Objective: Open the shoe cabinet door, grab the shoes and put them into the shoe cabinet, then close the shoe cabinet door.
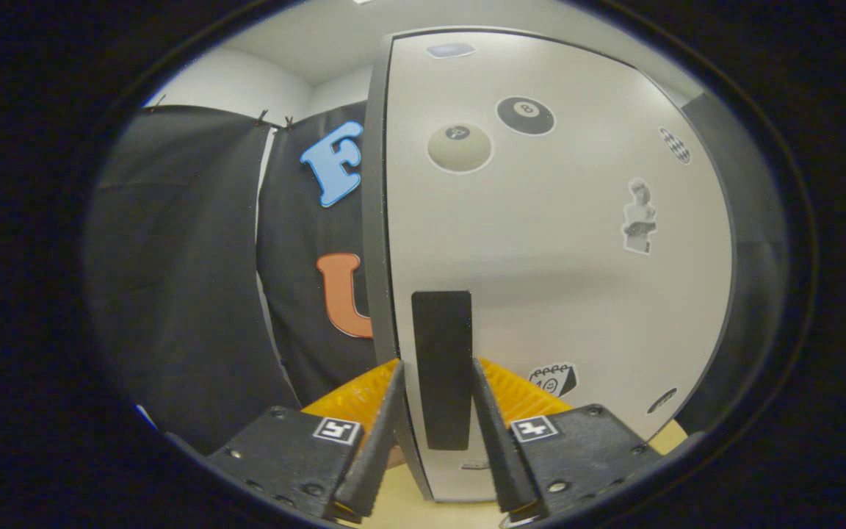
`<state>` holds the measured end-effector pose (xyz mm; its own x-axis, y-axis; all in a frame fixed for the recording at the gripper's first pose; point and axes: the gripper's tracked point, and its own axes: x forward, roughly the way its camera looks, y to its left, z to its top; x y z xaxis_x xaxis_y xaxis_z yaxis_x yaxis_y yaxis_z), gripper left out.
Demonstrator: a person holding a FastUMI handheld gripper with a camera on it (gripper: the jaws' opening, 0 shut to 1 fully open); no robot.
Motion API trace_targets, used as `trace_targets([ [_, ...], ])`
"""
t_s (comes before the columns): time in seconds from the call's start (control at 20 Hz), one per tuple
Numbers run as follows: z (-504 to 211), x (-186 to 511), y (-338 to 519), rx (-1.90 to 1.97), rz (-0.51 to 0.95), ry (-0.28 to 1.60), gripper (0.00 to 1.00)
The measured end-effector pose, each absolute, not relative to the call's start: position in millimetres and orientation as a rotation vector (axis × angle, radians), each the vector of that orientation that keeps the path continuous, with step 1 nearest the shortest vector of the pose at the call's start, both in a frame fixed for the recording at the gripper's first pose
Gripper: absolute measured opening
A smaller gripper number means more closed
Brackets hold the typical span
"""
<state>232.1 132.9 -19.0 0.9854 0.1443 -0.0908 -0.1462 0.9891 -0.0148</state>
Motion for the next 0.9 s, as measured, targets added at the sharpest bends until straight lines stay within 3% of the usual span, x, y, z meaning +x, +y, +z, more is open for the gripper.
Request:
trace_targets([
  [0.05,-15.9,231.5,131.7,-0.026,0.133,0.083,0.42],
  [0.3,-17.3,217.1,129.9,-0.016,0.173,0.085,0.31],
  [0.9,-17.7,97.1,84.9,-0.016,0.386,0.112,0.30],
])
